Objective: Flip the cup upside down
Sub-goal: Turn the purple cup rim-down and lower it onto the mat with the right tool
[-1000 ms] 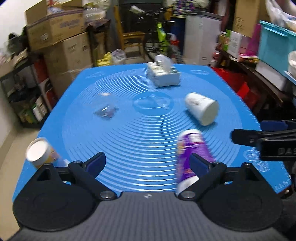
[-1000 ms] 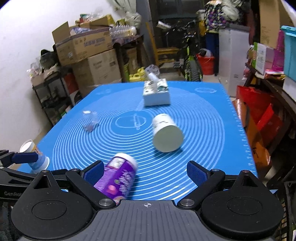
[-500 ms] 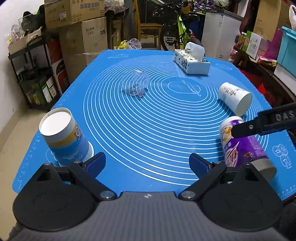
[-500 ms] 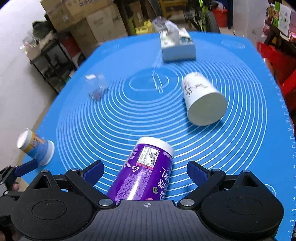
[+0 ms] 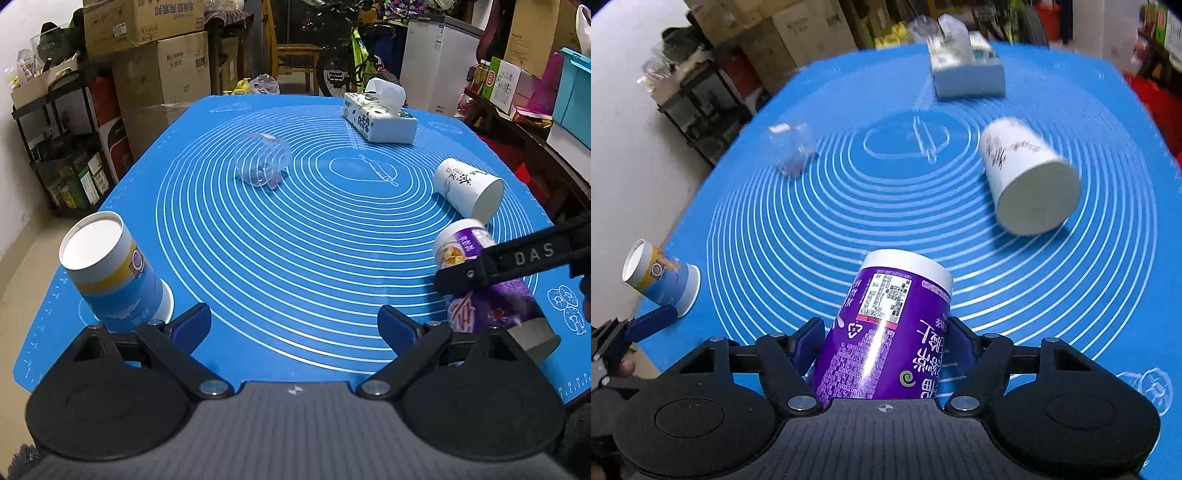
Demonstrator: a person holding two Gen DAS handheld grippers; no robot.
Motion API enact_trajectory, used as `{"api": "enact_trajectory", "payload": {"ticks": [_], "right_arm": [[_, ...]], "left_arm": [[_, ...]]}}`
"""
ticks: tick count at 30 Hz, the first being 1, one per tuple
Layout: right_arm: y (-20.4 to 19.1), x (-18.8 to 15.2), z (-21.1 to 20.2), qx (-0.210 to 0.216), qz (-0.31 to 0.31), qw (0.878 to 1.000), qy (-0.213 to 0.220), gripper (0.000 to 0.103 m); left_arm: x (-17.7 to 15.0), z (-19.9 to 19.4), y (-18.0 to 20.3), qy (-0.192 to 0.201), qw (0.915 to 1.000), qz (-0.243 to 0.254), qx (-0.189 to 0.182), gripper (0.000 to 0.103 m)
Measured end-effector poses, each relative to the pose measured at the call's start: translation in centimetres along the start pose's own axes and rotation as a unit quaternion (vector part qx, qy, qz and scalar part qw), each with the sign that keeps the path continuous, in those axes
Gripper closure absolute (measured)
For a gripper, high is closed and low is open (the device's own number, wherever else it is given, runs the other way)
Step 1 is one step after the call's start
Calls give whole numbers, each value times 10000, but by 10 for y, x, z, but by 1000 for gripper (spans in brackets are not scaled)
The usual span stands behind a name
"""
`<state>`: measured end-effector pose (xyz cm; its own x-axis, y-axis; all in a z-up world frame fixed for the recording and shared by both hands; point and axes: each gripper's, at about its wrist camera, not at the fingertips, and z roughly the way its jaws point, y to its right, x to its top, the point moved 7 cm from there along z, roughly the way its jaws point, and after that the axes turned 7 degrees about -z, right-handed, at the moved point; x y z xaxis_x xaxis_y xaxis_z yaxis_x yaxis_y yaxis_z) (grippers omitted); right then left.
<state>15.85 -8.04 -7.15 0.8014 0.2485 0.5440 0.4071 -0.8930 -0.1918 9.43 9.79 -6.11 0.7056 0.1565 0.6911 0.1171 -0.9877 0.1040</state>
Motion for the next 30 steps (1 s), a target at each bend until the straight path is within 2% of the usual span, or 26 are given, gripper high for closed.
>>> {"api": "enact_trajectory", "payload": {"ticks": [4,8,14,17,21,27,30], "right_arm": [[2,3,-21,-521,-363,9954,722,34],[3,4,-38,-751,-436,9877,1297,35],[0,2,-66,-1079,-622,9665,2242,36],[2,0,-73,-1241,-631,9567,2557,36],[0,-8,-81,-1483,-850,9374,3035,36],[2,-28,-73,-1902,-1249,9082,3513,36],[8,-36,-67,-1985,-1229,9055,3544,36]], "left_arm": [[1,-1,3,39,10000,-16,-20,7],[2,-3,9,79,9999,-8,-74,7],[2,-6,17,148,9998,56,-103,7],[2,-7,19,148,9998,29,-123,7],[0,-7,20,126,9998,-9,-152,7],[-3,-7,21,145,9998,-16,-147,7],[-4,-8,23,163,9997,-31,-166,7]]}}
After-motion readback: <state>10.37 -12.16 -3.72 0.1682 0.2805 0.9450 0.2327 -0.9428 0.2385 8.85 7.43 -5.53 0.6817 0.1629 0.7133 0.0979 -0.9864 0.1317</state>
